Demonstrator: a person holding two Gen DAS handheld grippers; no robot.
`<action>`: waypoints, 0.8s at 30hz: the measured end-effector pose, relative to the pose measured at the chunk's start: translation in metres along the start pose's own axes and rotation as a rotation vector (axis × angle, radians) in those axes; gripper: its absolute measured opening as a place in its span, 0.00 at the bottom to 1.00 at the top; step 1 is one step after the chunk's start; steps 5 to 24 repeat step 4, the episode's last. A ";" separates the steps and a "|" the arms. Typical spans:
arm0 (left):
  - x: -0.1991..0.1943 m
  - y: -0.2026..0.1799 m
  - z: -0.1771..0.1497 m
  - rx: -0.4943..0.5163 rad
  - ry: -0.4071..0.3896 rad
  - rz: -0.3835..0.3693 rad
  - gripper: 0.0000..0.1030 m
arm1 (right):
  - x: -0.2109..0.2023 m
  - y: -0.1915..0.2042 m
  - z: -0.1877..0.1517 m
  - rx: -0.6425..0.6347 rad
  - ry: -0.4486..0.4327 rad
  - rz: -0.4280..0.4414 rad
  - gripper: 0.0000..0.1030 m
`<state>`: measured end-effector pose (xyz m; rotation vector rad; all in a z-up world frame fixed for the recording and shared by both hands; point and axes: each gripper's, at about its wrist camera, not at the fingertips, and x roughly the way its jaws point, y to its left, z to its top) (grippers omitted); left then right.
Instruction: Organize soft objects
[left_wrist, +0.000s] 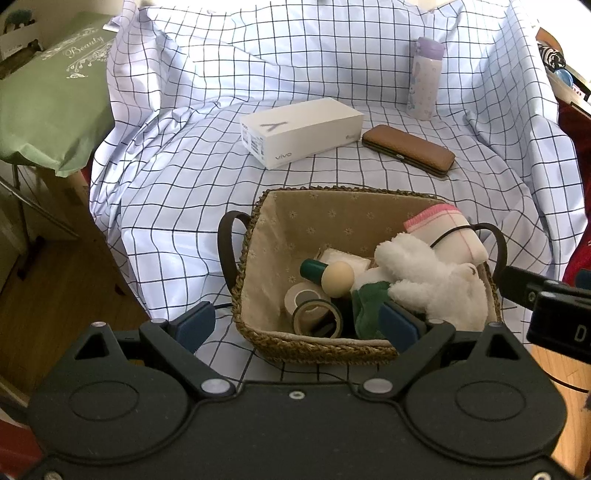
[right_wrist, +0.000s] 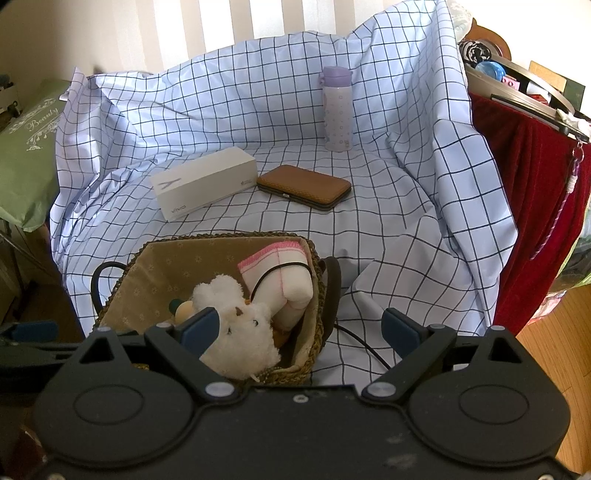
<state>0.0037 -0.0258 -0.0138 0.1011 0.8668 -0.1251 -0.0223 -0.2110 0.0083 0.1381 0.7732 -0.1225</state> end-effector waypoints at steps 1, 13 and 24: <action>0.000 0.000 0.000 0.001 -0.001 0.001 0.90 | 0.000 0.000 0.000 0.000 0.000 0.000 0.92; 0.000 0.000 0.000 0.002 0.001 -0.002 0.90 | 0.001 0.000 0.000 0.002 0.002 0.002 0.92; 0.000 0.000 0.000 0.002 0.001 -0.002 0.90 | 0.001 0.000 0.000 0.002 0.002 0.002 0.92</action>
